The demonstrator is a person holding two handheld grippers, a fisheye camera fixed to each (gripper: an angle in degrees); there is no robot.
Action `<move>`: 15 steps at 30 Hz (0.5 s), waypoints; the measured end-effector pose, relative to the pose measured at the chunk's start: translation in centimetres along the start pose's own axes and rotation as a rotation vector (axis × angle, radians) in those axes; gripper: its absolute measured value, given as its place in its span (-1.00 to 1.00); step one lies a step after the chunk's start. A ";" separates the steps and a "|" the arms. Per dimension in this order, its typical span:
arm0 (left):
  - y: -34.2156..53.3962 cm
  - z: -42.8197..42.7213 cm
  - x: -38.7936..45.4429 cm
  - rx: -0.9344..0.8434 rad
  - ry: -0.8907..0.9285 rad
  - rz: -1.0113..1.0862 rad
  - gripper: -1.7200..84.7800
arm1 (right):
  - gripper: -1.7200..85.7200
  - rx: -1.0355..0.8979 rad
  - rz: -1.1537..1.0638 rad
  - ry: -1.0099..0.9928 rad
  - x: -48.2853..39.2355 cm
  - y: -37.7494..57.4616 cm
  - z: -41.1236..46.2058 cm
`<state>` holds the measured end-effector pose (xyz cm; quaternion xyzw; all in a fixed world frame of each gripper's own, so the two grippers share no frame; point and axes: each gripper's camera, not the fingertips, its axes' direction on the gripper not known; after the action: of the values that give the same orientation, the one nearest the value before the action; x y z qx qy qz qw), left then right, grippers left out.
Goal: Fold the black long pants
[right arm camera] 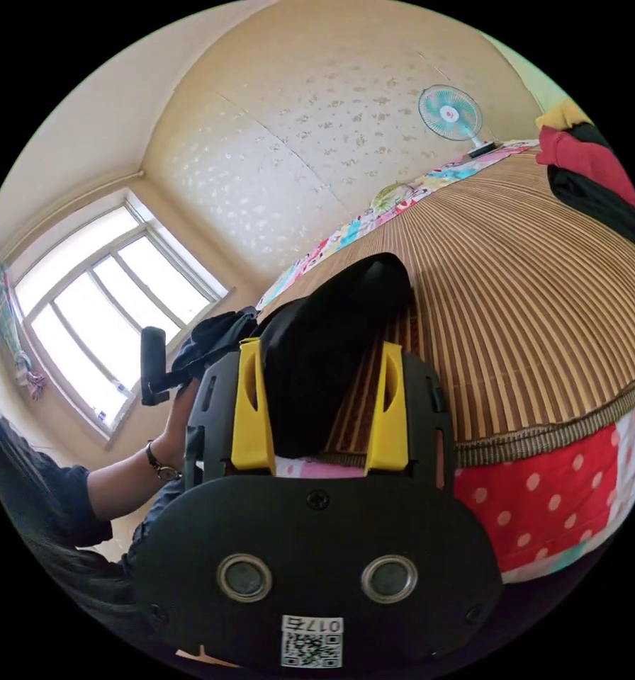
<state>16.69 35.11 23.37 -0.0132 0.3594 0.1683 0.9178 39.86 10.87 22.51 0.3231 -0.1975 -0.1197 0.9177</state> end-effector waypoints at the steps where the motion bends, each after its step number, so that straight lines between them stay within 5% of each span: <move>1: 0.2 -0.1 -0.1 0.008 0.002 -0.002 -0.98 | -0.45 -0.004 0.011 -0.004 0.5 -0.3 0.0; 5: 1.2 -1.0 -1.4 0.055 0.039 -0.027 -0.98 | -0.42 -0.087 0.027 0.032 2.5 -2.2 0.1; 15: 1.6 -4.0 -4.7 0.095 0.102 -0.061 -0.98 | -0.46 -0.205 0.399 -0.341 13.1 -5.3 0.6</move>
<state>10.32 34.63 23.70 0.0107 0.4128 0.1223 0.9025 50.86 1.93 23.27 0.1584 -0.3958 -0.0088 0.9045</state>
